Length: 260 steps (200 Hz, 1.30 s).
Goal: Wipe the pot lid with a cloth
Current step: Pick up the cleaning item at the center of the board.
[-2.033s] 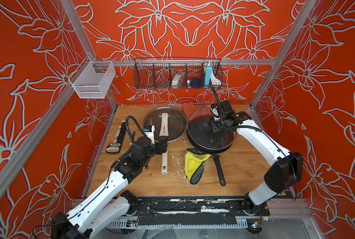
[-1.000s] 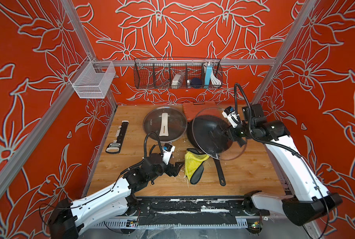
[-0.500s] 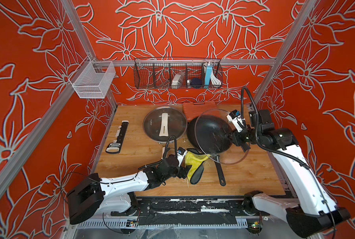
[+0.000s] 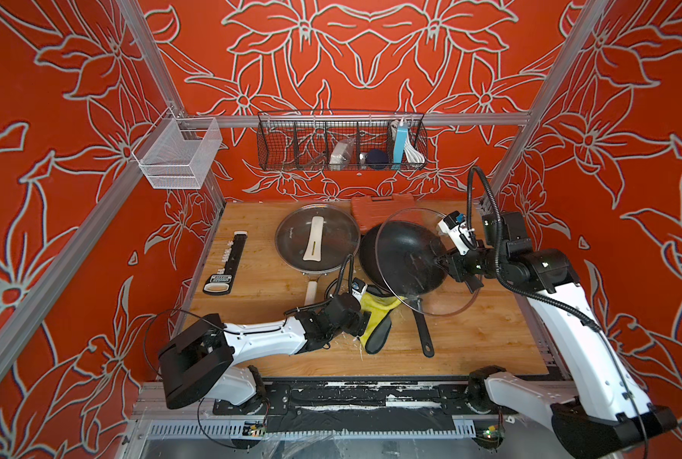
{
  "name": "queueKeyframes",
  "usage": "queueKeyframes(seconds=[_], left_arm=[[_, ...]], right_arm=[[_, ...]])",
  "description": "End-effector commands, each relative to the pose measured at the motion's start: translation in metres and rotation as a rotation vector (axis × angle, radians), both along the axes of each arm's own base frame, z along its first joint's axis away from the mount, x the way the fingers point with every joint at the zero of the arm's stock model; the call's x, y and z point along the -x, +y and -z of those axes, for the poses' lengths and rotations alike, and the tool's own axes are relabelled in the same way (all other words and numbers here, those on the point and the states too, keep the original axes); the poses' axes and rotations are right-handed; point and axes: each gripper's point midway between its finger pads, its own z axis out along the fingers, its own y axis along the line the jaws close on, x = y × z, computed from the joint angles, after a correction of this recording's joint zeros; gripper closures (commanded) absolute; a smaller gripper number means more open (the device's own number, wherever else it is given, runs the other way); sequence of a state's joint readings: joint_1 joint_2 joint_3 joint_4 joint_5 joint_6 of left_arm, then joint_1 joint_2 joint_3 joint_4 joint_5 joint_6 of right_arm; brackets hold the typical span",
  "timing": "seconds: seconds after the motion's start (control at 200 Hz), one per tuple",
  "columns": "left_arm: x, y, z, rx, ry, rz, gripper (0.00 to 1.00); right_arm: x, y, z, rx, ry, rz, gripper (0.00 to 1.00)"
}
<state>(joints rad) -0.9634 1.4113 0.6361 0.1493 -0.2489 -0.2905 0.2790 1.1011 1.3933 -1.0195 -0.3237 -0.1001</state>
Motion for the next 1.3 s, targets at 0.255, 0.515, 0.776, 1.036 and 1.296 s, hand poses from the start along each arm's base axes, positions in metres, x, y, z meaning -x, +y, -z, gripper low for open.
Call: queueKeyframes(seconds=[0.255, 0.515, 0.776, 1.036, 1.296], left_arm=[[0.001, -0.004, -0.001, 0.017, 0.032, -0.018, 1.0], [0.009, 0.008, -0.042, 0.111, -0.024, -0.022, 1.0], [0.028, 0.031, -0.121, 0.234, -0.194, 0.053, 1.0], [0.044, 0.057, -0.181, 0.239, -0.426, 0.154, 1.0], [0.04, 0.091, -0.226, 0.345, -0.454, 0.083, 1.0]], right_arm=[[-0.003, -0.001, -0.035, -0.043, -0.158, -0.002, 1.0], [-0.003, -0.004, -0.036, -0.044, -0.171, 0.012, 1.0], [-0.002, -0.005, -0.041, -0.064, -0.189, 0.021, 1.0], [0.002, 0.007, -0.052, -0.149, -0.22, -0.036, 1.0], [0.011, 0.043, -0.079, -0.378, -0.293, -0.227, 1.0]])
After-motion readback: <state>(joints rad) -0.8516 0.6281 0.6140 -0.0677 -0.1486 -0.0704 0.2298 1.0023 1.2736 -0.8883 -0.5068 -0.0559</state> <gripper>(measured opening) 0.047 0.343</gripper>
